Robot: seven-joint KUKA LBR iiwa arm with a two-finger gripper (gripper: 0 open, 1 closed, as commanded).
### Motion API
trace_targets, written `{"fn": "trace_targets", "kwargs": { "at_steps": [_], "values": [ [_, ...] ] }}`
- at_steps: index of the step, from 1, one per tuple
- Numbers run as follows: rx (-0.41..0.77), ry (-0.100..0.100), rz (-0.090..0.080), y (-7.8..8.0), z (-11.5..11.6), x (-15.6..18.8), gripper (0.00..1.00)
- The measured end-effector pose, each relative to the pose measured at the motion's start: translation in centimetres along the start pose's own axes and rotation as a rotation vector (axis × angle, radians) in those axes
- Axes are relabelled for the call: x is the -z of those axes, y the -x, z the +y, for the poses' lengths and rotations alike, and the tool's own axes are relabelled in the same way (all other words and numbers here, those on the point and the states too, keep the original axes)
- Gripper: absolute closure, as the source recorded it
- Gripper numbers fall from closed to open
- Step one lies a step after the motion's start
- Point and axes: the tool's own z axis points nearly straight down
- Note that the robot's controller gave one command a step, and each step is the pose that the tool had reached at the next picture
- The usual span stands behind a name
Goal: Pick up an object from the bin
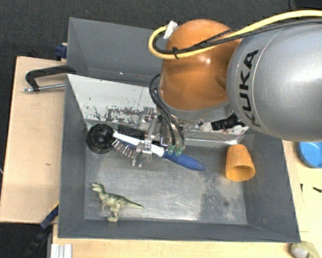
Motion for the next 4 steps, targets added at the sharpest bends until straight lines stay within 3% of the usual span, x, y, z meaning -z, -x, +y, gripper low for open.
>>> {"fn": "trace_targets", "kwargs": {
  "at_steps": [1, 2, 3, 4],
  "values": [
    [0.000, -0.003, 0.008, -0.1, -0.1, -0.5, 0.00],
    [0.092, -0.005, 0.011, -0.7, -3.6, -17.6, 0.00],
    [0.091, -0.003, 0.006, -0.6, -3.5, -17.2, 1.00],
    [0.100, -0.001, 0.000, -1.2, -2.5, -1.8, 1.00]
  ]
}}
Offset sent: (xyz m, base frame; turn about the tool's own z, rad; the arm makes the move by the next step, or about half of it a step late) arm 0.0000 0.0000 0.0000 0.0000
